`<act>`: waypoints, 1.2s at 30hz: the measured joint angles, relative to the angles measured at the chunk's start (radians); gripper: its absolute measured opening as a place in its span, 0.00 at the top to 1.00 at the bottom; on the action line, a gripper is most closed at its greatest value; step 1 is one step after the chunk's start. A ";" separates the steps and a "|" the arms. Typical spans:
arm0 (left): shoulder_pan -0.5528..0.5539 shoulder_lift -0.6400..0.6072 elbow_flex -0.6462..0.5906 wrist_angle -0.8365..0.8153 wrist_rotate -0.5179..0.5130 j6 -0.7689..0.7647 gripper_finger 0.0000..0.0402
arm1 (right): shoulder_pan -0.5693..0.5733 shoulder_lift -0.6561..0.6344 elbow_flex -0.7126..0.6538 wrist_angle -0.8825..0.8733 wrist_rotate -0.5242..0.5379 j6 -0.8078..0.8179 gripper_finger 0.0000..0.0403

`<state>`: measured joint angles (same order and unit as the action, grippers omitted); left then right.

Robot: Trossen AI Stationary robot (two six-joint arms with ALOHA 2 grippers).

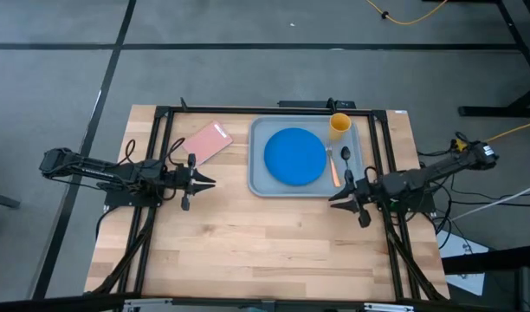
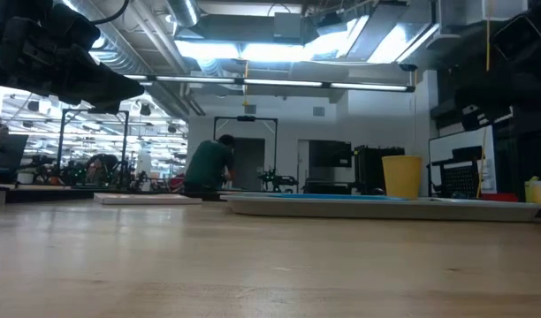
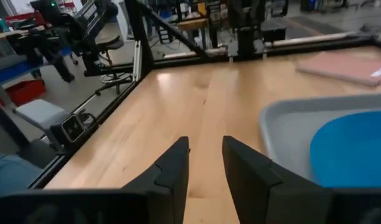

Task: Pick and place plate/cup/fork/spoon on tray
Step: Return to Home Position

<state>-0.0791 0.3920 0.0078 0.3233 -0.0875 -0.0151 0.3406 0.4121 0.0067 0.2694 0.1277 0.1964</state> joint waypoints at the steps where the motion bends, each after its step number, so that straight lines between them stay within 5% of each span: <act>1: 0.000 0.000 0.000 0.000 0.000 0.000 0.88 | -0.006 -0.024 0.000 -0.015 -0.001 -0.009 0.74; 16: 0.000 0.000 0.000 0.000 0.000 0.000 0.88 | -0.139 -0.363 0.000 -0.222 -0.319 -0.157 0.74; 36: 0.000 0.000 0.000 0.000 0.000 0.000 0.88 | -0.193 -0.391 0.000 -0.233 -0.226 -0.098 0.74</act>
<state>-0.0788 0.3923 0.0074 0.3233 -0.0879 -0.0151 0.1474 0.0216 0.0071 0.0368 -0.0983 0.0986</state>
